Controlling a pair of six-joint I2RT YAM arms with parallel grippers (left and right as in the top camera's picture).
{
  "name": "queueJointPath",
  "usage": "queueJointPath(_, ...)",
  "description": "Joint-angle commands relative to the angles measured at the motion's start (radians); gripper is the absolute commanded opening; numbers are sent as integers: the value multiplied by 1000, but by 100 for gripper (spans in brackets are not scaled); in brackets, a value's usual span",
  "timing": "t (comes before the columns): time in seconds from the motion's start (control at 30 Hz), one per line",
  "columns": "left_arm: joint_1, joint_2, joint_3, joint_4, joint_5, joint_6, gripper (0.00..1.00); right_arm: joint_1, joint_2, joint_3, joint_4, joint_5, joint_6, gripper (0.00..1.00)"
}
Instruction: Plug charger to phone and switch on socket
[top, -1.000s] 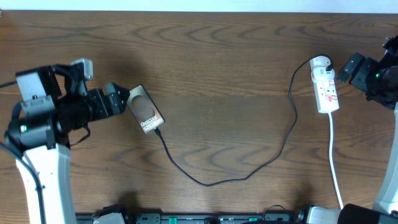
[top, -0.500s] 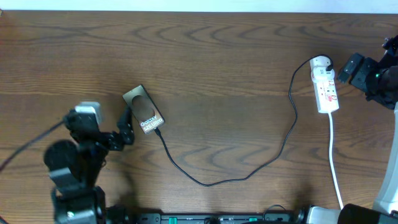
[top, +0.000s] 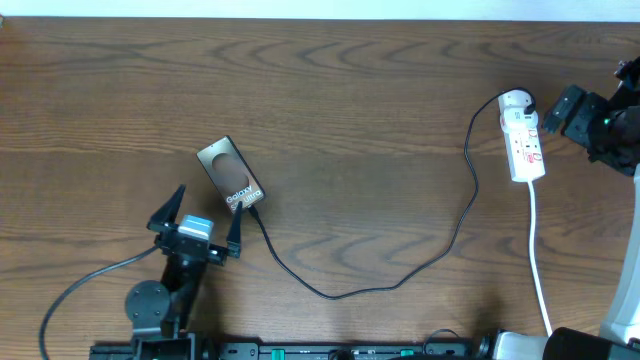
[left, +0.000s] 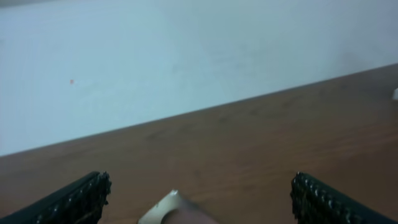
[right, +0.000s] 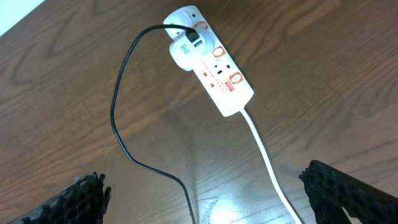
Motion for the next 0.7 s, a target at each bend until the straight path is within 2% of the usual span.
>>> queueJointPath(0.0, -40, -92, -23, -78, -138, 39, 95, 4, -4, 1, -2, -5, 13, 99)
queueJointPath(0.1, -48, -103, -23, -136, -171, 13, 95, 4, -4, 1, -2, -5, 13, 99)
queueJointPath(0.27, -48, -103, -23, -250, -299, -158, 95, 4, -4, 1, -2, -5, 13, 99)
queueJointPath(0.67, -48, -101, -23, -248, -325, -164, 95, 4, -4, 1, -2, -5, 13, 99)
